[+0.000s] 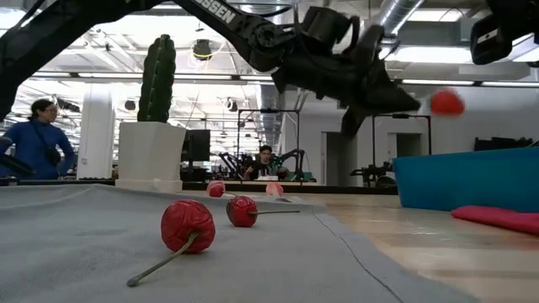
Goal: Pick and placing Produce into tupperware
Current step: Put the red strawberry into the blue bin, then put the red cherry into the blue bin
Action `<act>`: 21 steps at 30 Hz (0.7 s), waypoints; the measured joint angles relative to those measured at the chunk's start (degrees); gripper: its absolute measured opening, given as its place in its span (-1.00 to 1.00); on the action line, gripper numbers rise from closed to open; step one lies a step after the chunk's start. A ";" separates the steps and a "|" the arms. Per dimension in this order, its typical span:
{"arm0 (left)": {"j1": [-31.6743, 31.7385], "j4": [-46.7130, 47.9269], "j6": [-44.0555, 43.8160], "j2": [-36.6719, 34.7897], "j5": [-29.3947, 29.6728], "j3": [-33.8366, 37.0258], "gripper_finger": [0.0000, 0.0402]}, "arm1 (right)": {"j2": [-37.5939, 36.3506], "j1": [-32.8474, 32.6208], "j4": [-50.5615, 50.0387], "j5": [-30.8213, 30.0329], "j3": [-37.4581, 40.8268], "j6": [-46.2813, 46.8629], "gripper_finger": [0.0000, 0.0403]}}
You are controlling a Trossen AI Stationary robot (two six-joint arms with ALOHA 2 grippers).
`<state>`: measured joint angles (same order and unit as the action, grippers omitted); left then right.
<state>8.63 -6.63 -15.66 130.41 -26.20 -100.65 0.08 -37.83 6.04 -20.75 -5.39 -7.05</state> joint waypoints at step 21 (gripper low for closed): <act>0.01 5.42 -0.99 -0.07 1.88 0.08 -0.25 | 0.00 0.05 0.30 0.15 0.00 -0.46 -0.34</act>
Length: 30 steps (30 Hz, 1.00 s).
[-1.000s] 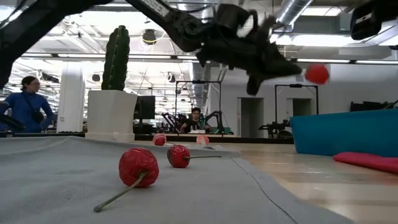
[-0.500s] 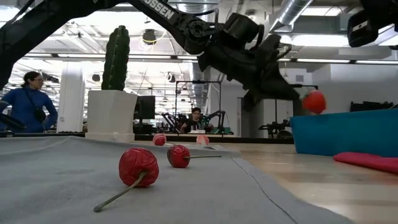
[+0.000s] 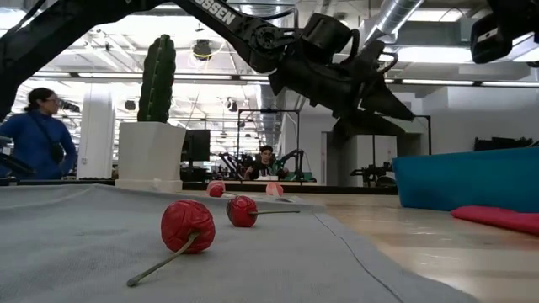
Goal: Pick and placing Produce into tupperware
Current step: Put the red cherry into the blue bin
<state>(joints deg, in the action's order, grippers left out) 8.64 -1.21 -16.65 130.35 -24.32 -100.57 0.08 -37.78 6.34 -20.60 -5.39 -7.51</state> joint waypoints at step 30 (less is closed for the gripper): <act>-8.70 -30.16 15.88 -55.05 -0.91 56.46 -0.26 | 0.04 -1.15 4.47 -3.50 4.13 4.64 -0.33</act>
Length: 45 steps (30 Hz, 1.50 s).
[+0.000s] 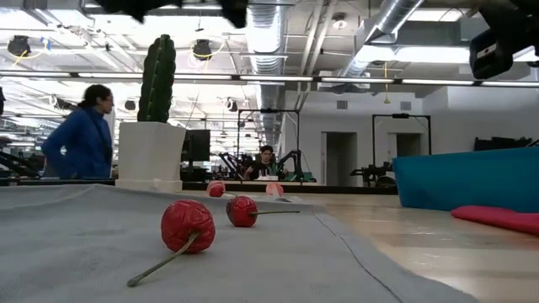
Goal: Pick and placing Produce into tupperware
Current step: Put the red cherry into the blue bin
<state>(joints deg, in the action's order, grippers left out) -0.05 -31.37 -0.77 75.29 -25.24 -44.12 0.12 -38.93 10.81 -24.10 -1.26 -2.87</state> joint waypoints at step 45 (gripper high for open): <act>-0.50 -12.71 -1.77 -40.67 6.47 39.99 -0.26 | 82.19 28.95 27.72 16.82 -35.88 5.36 -0.33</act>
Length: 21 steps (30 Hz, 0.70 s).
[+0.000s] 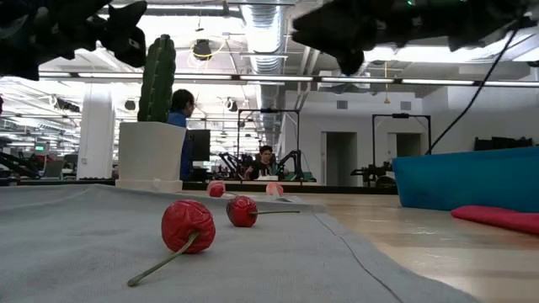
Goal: Pick and placing Produce into tupperware
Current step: Put the red cherry into the blue bin
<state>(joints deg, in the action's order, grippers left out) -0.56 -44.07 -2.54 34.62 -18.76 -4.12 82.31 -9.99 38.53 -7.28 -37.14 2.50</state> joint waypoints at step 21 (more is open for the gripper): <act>-0.02 7.50 1.45 -5.86 4.21 1.05 -0.26 | 7.97 -9.33 -41.17 1.04 -18.72 19.19 -0.39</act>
<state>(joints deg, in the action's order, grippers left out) -0.58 -36.57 -1.09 28.75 -14.56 -3.07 90.28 -19.31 -2.64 -6.23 -55.85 21.69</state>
